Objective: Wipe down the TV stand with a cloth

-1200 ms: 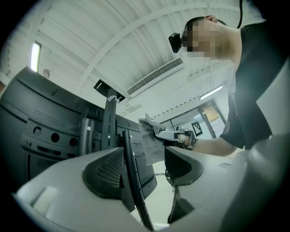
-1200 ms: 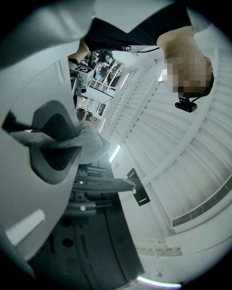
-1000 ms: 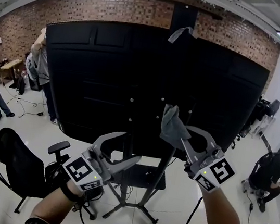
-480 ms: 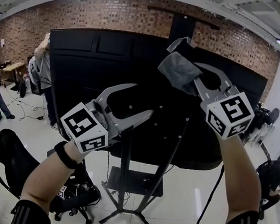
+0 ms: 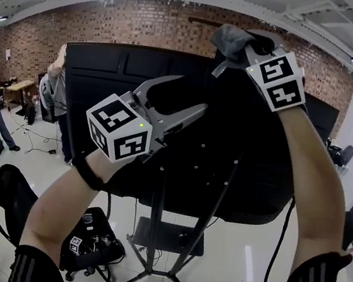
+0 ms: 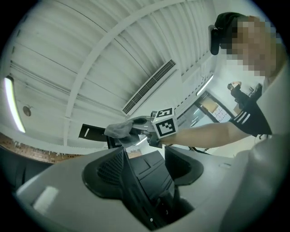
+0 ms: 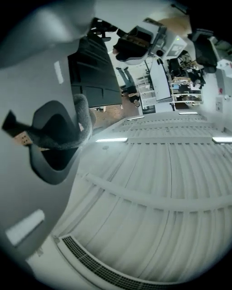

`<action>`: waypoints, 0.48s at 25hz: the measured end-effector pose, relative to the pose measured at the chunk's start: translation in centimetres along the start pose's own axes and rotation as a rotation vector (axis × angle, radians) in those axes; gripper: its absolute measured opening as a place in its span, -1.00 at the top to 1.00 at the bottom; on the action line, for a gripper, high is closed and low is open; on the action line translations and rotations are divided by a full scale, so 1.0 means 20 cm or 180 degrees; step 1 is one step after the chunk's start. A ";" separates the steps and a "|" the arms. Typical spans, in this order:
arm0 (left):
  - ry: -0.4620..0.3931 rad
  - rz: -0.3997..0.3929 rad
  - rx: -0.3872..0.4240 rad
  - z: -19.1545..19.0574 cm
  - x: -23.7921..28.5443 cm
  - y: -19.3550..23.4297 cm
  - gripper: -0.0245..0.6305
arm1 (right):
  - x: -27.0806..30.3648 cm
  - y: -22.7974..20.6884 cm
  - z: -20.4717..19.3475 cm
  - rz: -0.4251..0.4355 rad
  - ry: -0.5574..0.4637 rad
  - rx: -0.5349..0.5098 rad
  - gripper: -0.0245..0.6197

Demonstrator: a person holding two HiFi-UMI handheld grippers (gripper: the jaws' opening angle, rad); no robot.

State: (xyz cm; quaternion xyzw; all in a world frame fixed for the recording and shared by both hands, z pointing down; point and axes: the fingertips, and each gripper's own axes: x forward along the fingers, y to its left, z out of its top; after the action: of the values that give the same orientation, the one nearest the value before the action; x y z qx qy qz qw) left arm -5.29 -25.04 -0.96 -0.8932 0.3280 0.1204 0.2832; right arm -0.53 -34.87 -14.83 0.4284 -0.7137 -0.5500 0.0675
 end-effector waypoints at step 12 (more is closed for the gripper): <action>0.0037 0.0060 -0.0078 -0.10 -0.05 0.00 -0.01 | 0.17 0.26 -0.21 0.0161 0.0486 -0.0883 0.90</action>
State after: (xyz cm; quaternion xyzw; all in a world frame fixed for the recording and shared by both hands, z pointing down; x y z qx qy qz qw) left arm -5.96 -25.63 1.02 -0.8941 0.3366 0.1220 0.2692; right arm -3.07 -40.01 -10.07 0.4373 -0.6343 -0.6073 0.1939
